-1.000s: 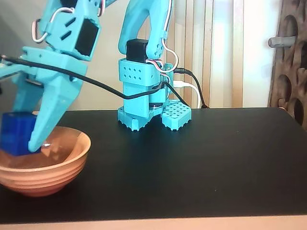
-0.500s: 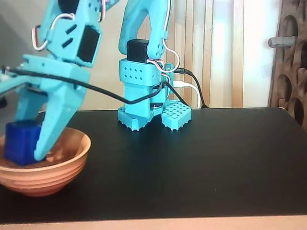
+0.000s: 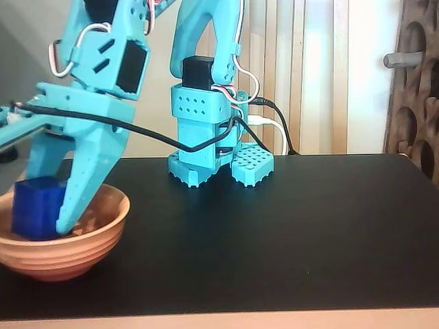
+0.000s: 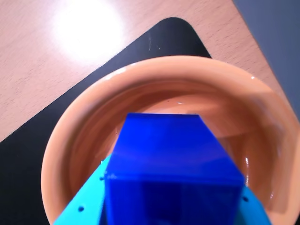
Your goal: Place the blue cube in the orange bowl.
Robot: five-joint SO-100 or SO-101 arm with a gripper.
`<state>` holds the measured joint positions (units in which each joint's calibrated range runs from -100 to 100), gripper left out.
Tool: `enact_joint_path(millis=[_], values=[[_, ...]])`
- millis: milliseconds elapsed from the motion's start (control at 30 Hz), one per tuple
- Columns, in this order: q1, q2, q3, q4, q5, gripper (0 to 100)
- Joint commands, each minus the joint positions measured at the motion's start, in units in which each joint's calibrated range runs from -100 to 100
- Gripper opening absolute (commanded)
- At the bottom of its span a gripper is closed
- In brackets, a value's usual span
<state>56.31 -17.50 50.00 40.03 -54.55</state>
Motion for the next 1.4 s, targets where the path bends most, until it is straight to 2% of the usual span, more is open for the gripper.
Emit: enact_joint_path(millis=[0, 567, 833, 1033, 1367], values=[[-0.34, -0.01, -4.63, -0.39, -0.05, 19], [0.46, -0.69, -4.63, 0.13, -1.05, 24], [0.46, -0.78, -4.72, 0.13, -1.10, 30], [0.56, -0.78, -4.99, 0.04, -1.15, 40], [0.67, -4.78, -4.81, 0.04, -1.10, 40]])
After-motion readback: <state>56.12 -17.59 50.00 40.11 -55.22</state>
